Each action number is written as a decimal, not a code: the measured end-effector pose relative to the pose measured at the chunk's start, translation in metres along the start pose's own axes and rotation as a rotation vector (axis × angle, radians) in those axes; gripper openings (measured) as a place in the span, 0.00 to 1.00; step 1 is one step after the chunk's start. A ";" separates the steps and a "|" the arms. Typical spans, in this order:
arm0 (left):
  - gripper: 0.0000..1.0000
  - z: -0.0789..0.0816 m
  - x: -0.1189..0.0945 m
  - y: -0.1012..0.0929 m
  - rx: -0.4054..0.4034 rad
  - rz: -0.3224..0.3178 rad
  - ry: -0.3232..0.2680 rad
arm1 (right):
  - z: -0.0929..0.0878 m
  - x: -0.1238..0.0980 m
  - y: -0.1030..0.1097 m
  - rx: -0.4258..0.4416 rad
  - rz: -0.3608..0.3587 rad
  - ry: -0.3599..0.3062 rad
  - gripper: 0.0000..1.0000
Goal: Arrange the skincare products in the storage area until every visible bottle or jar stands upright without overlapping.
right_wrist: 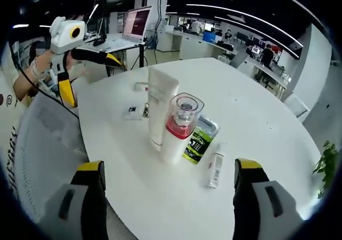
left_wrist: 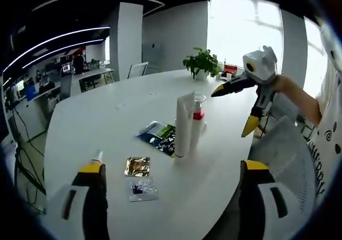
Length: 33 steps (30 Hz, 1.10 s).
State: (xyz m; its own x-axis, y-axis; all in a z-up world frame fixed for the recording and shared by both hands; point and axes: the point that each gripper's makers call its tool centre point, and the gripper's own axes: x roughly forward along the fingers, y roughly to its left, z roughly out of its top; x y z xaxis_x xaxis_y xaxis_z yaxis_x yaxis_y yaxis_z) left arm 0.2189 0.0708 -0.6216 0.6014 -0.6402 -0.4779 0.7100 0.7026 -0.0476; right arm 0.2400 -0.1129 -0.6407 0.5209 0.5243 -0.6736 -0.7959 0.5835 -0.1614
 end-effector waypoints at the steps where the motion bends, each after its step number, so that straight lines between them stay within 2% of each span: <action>1: 0.99 0.000 0.001 0.000 -0.006 -0.002 -0.005 | -0.001 0.000 -0.003 -0.004 -0.008 0.003 1.00; 12: 0.99 -0.002 0.004 0.006 -0.018 0.013 0.000 | -0.009 0.007 -0.010 0.054 0.013 0.017 1.00; 16: 0.99 -0.007 0.008 0.006 -0.010 0.007 0.032 | -0.012 0.012 -0.011 0.085 0.030 0.030 1.00; 21: 0.99 -0.008 0.010 0.007 -0.021 0.005 0.039 | -0.016 0.015 -0.019 0.093 0.017 0.036 1.00; 33: 0.99 -0.006 0.011 0.005 -0.034 -0.008 0.027 | -0.035 0.029 -0.044 0.114 0.012 0.117 0.95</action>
State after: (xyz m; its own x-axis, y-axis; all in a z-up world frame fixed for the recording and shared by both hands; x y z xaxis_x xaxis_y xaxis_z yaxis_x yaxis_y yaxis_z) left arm 0.2266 0.0688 -0.6329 0.5853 -0.6375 -0.5009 0.7018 0.7078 -0.0808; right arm 0.2789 -0.1454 -0.6784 0.4668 0.4601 -0.7553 -0.7584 0.6475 -0.0743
